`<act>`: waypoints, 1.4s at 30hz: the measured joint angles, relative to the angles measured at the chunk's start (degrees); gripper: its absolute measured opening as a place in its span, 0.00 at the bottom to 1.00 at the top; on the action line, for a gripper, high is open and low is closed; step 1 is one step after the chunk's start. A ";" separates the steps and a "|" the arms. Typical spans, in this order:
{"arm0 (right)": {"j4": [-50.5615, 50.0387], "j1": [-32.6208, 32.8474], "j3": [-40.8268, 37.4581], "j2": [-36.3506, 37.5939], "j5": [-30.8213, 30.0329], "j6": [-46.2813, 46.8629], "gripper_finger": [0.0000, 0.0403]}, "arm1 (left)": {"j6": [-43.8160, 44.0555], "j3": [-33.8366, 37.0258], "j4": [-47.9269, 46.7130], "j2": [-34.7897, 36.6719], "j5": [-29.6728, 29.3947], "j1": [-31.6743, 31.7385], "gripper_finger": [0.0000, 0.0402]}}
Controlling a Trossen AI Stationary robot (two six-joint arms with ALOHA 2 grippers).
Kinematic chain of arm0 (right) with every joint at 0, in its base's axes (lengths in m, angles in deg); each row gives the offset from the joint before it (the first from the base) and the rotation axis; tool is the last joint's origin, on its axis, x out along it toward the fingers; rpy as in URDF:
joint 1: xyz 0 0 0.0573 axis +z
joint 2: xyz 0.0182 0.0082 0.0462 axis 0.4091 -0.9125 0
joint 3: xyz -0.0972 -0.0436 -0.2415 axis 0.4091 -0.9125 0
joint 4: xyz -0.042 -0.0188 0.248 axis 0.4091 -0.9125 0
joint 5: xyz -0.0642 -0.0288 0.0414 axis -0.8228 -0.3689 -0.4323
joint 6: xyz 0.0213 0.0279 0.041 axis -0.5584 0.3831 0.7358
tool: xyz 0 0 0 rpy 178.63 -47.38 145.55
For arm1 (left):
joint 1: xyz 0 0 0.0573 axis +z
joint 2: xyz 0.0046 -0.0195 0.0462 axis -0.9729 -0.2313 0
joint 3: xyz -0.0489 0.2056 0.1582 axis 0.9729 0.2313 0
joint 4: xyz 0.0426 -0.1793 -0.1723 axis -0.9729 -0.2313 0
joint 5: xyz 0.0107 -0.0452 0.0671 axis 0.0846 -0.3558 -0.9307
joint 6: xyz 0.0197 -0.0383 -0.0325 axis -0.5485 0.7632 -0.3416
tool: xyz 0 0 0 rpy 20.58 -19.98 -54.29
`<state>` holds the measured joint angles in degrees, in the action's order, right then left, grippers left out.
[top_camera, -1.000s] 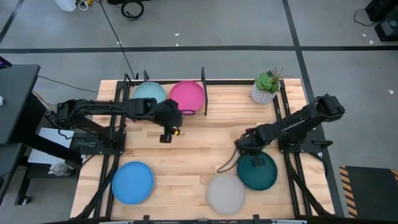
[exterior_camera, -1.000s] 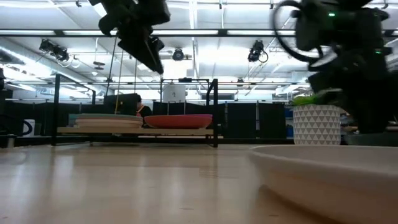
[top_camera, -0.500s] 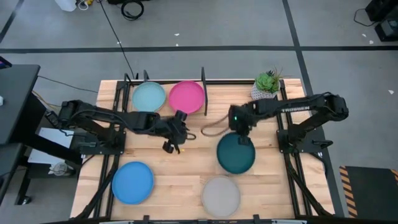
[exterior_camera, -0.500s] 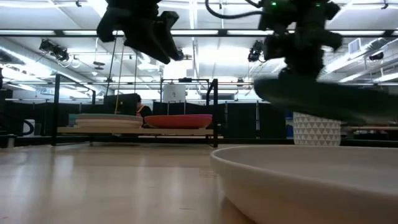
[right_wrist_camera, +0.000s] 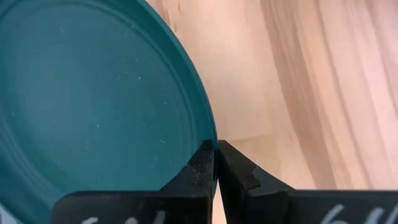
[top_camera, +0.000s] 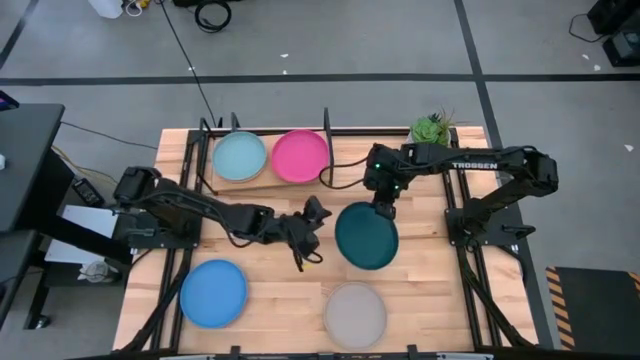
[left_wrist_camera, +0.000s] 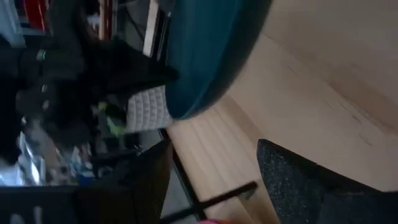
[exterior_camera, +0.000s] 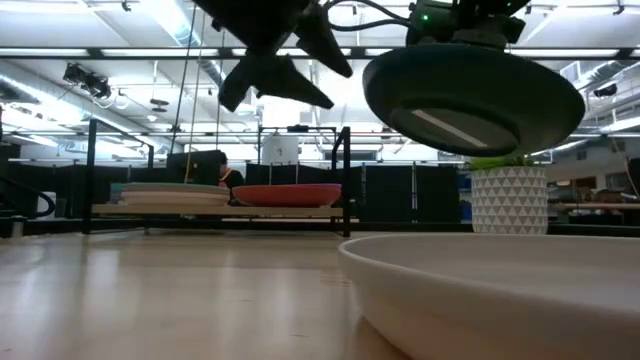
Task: Place and stack plates onto a shelf
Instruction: Stack the dark blue plate on the pink plate
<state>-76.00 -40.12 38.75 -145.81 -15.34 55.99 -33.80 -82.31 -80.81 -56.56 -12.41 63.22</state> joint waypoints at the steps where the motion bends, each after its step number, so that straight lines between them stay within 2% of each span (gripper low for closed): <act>1: 0.02 0.02 0.00 0.00 0.54 -0.02 0.04 | -1.81 0.01 1.53 -0.66 0.31 0.00 0.61; 5: 1.41 0.11 0.00 0.00 2.31 -0.12 0.04 | -8.19 0.01 6.80 -2.53 0.92 0.02 0.61; 12: 3.65 0.13 0.00 0.00 4.63 -0.19 0.04 | -16.51 0.01 14.02 -4.14 5.92 -0.33 0.59; 15: 4.68 0.13 0.00 0.00 6.30 -0.17 0.04 | -19.17 0.01 15.31 -4.14 7.07 -0.42 0.52; 19: 5.09 0.13 0.00 0.00 6.93 0.00 0.04 | -19.80 0.01 15.64 -4.15 7.77 -0.39 0.39; 23: 5.35 0.13 0.00 0.02 6.97 0.02 0.05 | -19.14 0.14 13.62 -4.26 8.38 -0.39 0.25; 27: 6.91 0.13 0.04 0.13 7.15 0.66 0.11 | -17.29 0.22 11.81 -4.30 8.82 -0.41 0.18; 34: 4.14 -1.04 3.11 0.17 6.37 1.11 0.28 | -13.78 0.04 9.71 -4.11 9.65 -0.27 0.16; 38: -0.47 -1.96 8.23 0.17 2.30 1.16 0.35 | -9.52 0.04 6.05 -2.68 8.88 -0.74 0.16; 42: -4.71 -2.23 13.58 0.41 -3.22 0.11 0.38 | -1.31 -0.03 -1.10 1.04 8.54 -1.53 0.15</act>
<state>-80.71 -42.35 52.33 -145.40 -18.56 56.10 -35.10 -82.34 -81.91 -55.52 -3.87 61.69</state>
